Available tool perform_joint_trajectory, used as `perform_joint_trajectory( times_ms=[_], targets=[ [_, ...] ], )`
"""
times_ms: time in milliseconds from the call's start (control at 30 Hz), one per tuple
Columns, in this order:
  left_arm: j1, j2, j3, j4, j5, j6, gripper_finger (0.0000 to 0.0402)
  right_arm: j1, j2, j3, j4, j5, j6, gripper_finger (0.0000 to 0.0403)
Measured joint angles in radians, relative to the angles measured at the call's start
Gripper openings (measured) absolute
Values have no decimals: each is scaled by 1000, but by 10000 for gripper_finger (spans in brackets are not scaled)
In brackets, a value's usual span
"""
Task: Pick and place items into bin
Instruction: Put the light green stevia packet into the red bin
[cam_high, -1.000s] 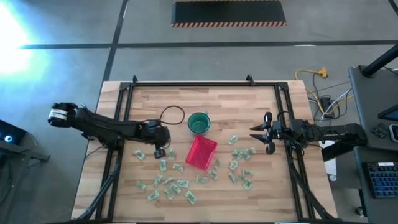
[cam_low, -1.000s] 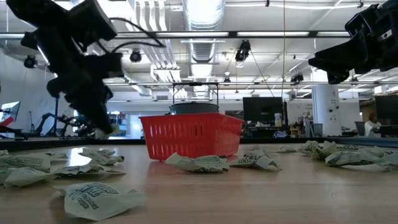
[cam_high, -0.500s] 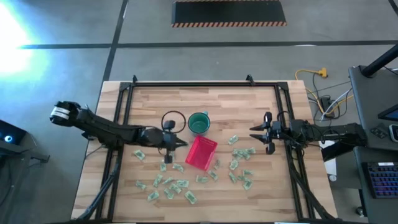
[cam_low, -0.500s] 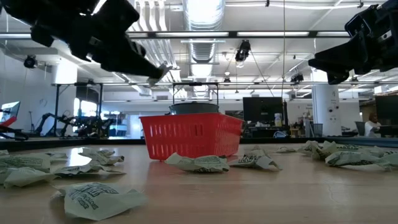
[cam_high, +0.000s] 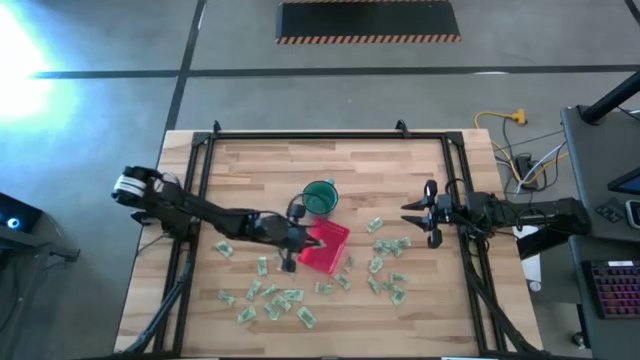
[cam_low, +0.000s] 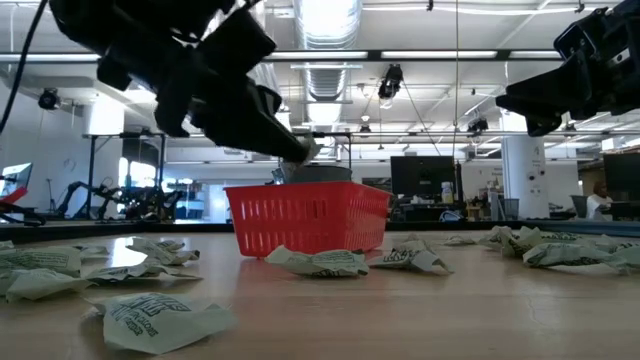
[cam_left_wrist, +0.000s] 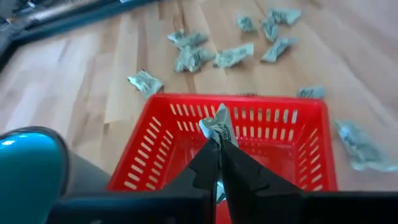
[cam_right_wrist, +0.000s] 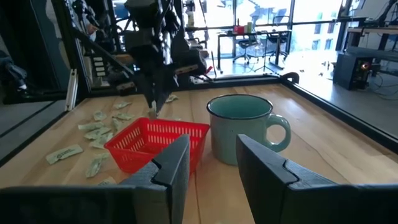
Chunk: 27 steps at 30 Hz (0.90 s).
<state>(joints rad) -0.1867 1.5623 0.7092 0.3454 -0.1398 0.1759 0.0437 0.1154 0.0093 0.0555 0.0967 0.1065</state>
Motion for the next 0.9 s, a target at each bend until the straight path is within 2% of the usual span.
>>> perform_joint_trajectory(
  times_ms=[100,200,433,700,900],
  targets=[
    [0,31,35,-47,0,14,25,0,11,0,-4,-6,19,123],
    [0,39,50,-57,0,15,64,0,35,0,-8,-41,21,123],
    [1,-1,49,-77,0,13,147,0,111,1,-7,-79,14,123],
    [-2,-94,36,-193,-1,-40,159,0,318,1,-19,-72,24,123],
    [-9,-168,20,-242,-6,-78,160,0,501,1,129,-21,7,123]
  ],
)
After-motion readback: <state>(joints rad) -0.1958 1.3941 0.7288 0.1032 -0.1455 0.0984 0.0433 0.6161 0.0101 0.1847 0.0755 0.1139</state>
